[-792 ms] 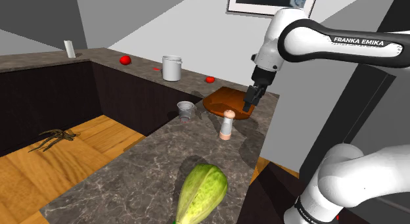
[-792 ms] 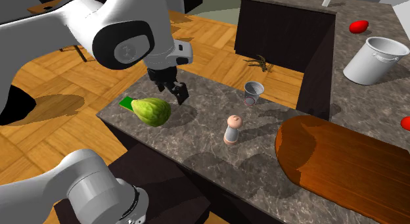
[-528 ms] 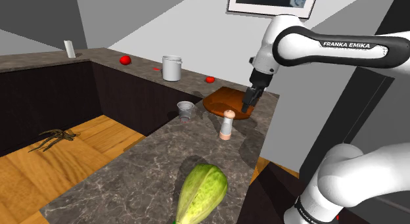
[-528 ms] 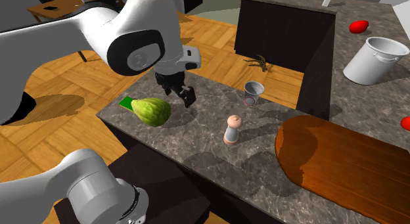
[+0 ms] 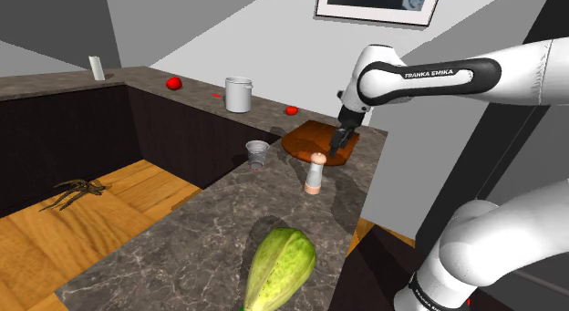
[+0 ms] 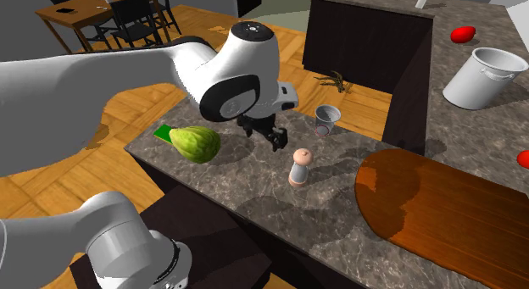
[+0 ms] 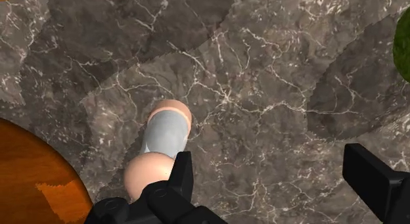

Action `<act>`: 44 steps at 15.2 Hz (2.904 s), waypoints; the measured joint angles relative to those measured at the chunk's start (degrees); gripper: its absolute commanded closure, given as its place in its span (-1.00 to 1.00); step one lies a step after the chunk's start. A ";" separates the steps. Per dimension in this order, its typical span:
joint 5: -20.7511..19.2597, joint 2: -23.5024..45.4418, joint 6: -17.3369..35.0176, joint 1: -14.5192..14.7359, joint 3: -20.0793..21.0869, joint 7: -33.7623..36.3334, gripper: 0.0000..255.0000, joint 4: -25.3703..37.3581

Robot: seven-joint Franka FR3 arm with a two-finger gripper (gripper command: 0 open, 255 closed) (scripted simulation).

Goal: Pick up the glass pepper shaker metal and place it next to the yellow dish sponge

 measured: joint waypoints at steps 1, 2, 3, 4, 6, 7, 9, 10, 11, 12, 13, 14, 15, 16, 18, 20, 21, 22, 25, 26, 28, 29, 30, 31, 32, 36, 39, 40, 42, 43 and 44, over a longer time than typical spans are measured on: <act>-0.20 1.20 1.40 -0.10 -0.56 -1.02 -1.00 -0.03; -0.29 3.27 2.88 -0.13 -1.16 -2.07 -1.00 0.77; -0.56 4.81 4.53 -0.45 -2.22 -3.71 -1.00 0.76; -0.56 7.06 5.91 -0.50 -2.97 -5.02 -1.00 1.82; -0.45 10.73 8.75 -0.64 -4.40 -7.61 -1.00 2.95; -0.32 12.40 9.91 -0.73 -5.09 -8.93 -1.00 3.62; 0.29 16.31 12.84 -0.67 -6.17 -11.28 -1.00 4.90; 0.71 18.41 13.87 -0.74 -6.85 -12.76 -1.00 6.11; 1.03 19.84 14.39 -0.72 -7.16 -13.57 -1.00 7.12; 1.33 21.03 15.17 -0.77 -7.49 -14.36 -1.00 7.57; 1.57 21.85 16.01 -0.77 -7.64 -14.79 -1.00 7.55; 1.76 22.47 16.83 -0.75 -7.72 -15.07 -1.00 7.36; 1.90 22.87 17.51 -0.74 -7.77 -15.26 -1.00 7.08; 2.12 23.44 18.33 -0.72 -7.84 -15.51 -1.00 6.82; 2.50 24.39 20.02 -0.58 -7.80 -15.69 -1.00 6.04; 2.72 24.98 20.74 -0.53 -7.81 -15.85 -1.00 5.90; 2.76 25.09 20.89 -0.52 -7.81 -15.88 -1.00 5.87; 2.78 25.14 20.97 -0.52 -7.82 -15.91 -1.00 5.84; 2.81 25.20 21.05 -0.52 -7.83 -15.93 -1.00 5.83; 2.81 25.20 21.05 -0.52 -7.83 -15.93 1.00 5.83; 2.81 25.17 21.06 -0.52 -7.83 -15.93 1.00 5.83; 2.81 25.16 21.05 -0.52 -7.83 -15.93 1.00 5.83; 2.80 25.15 21.06 -0.52 -7.83 -15.93 1.00 5.82; 2.80 25.15 21.06 -0.52 -7.83 -15.92 1.00 5.82; 2.80 25.15 21.06 -0.53 -7.83 -15.93 1.00 5.82; 2.81 25.16 21.07 -0.53 -7.83 -15.94 1.00 5.83; 2.47 24.40 19.61 -0.59 -7.81 -15.67 1.00 6.50; 2.33 24.12 18.83 -0.60 -7.77 -15.50 1.00 7.02; 1.99 23.25 17.34 -0.62 -7.68 -15.13 1.00 7.68; 1.84 22.89 16.48 -0.65 -7.66 -15.01 1.00 8.19; 1.77 22.80 15.72 -0.64 -7.63 -14.89 1.00 8.87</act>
